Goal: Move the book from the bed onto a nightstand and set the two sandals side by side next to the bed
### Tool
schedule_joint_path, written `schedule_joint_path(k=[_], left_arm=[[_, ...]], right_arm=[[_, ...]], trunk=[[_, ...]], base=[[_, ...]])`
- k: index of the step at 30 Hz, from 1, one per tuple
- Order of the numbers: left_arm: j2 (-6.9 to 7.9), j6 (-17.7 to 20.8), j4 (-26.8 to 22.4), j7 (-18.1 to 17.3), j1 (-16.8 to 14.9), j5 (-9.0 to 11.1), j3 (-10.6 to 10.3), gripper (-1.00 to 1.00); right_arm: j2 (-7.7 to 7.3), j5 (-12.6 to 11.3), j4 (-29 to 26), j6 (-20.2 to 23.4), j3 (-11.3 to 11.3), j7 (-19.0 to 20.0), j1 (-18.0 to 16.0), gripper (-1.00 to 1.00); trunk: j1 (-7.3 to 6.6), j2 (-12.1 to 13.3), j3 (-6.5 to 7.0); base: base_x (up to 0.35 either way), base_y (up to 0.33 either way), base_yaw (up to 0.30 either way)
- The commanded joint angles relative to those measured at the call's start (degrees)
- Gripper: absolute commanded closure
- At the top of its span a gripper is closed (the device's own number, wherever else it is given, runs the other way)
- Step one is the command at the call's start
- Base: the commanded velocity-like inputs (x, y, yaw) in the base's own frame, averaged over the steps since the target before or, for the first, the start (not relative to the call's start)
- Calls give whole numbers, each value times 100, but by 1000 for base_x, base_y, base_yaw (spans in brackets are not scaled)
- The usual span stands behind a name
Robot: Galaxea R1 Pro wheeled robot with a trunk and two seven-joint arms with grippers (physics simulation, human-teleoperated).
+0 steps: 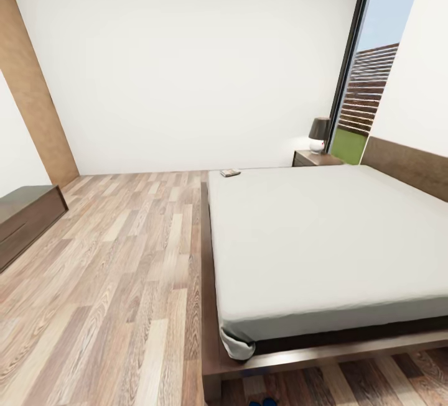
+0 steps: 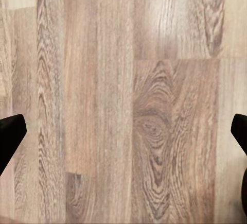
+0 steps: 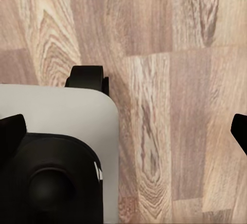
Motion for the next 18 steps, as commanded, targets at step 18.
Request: schedule_joint_path(k=[18], left_arm=[[4, -25, 7, 17, -3, 53, -51, -100]], right_arm=[[-1, -10, 15, 8, 19, 19, 2, -100]], trunk=[[-397, 721, 319]], base=[[0, 0, 0]])
